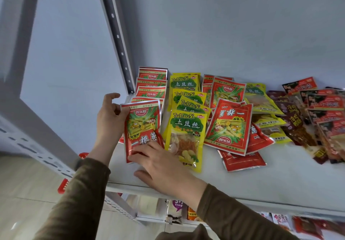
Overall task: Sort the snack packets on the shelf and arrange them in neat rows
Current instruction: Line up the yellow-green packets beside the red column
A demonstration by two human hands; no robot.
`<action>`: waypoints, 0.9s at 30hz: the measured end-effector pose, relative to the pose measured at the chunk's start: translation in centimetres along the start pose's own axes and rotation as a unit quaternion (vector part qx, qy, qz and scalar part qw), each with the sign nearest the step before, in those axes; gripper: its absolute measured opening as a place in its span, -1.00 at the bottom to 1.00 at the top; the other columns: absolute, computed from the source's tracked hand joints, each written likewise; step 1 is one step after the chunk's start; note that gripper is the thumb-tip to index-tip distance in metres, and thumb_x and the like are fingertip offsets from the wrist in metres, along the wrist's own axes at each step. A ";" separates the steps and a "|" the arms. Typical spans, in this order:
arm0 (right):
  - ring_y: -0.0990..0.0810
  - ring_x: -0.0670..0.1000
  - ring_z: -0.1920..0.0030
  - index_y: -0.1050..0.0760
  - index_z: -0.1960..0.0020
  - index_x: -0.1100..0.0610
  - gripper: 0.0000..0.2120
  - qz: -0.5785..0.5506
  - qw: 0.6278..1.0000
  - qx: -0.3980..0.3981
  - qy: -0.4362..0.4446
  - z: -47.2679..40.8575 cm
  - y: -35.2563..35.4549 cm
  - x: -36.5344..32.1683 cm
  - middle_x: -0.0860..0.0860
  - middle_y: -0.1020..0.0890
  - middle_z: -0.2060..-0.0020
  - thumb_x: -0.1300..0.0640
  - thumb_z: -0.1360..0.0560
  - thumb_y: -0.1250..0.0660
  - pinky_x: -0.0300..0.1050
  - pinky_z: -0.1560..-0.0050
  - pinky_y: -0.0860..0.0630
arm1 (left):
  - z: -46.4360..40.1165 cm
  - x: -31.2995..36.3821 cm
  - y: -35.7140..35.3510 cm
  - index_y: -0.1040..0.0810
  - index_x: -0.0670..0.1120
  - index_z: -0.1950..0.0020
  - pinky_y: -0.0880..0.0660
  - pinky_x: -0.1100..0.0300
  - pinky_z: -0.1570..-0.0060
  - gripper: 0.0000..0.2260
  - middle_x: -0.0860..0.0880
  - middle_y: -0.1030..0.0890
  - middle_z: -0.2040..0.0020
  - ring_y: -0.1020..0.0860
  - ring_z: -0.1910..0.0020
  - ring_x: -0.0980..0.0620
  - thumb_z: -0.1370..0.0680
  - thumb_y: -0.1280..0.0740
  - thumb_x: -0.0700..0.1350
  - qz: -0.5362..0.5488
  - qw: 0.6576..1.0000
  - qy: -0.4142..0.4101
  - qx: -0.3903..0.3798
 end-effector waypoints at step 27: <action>-0.44 0.08 -0.27 -0.41 -0.43 -0.03 -0.55 0.089 0.991 0.075 -0.062 -0.3 -0.7 1.2 0.00 -0.38 -0.49 0.02 -0.56 -0.37 0.06 -0.32 -0.42 | 4.5 -4.5 1.2 -0.42 0.19 -0.37 -0.51 0.20 0.22 -0.73 0.12 -0.61 -0.06 -0.62 0.07 0.10 -0.67 -0.30 0.02 -0.074 0.995 0.019 -0.062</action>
Point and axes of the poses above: each hand's wrist, its own z-axis away from the middle knuckle, its own y-axis out of the back of the hand, x = y × z, the point moved 5 cm from there along -z, towards the middle knuckle
